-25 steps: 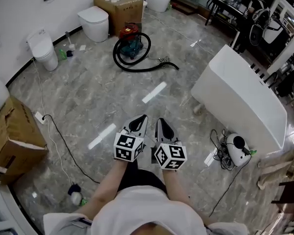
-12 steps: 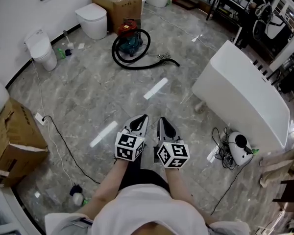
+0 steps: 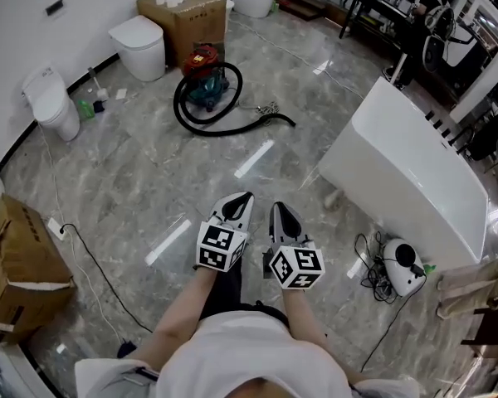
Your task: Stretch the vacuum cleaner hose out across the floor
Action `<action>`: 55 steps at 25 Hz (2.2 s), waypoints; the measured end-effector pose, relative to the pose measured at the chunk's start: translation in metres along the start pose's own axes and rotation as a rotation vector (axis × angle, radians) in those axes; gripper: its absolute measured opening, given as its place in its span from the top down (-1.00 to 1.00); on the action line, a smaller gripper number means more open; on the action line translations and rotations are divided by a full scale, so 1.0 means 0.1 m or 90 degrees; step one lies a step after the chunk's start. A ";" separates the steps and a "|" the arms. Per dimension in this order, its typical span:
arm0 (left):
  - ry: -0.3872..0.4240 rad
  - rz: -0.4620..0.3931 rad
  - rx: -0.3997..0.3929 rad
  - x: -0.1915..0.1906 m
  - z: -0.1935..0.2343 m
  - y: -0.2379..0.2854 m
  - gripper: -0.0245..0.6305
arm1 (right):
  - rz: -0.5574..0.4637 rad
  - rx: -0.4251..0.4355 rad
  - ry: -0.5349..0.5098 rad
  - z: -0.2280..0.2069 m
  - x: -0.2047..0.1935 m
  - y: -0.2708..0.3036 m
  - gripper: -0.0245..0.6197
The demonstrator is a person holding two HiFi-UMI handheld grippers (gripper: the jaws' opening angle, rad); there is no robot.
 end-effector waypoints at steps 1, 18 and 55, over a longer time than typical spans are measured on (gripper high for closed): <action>0.011 -0.005 -0.006 0.08 0.10 0.17 0.89 | -0.003 -0.001 -0.001 -0.07 0.06 0.18 0.89; 0.001 0.001 -0.063 0.84 1.88 2.38 0.89 | -0.015 -0.005 -0.009 -0.74 0.89 2.94 0.89; -0.047 0.028 0.029 1.05 3.44 4.70 0.89 | 0.036 0.090 0.038 -2.20 1.36 5.59 0.89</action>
Point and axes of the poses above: the fingertips, and each gripper's own axes: y forward along the fingers, z to its left, x out of its top, the point moved 1 cm from there along -y, backward along the fingers, and after that the axes turned 2 degrees about y, right-handed, at the moved point
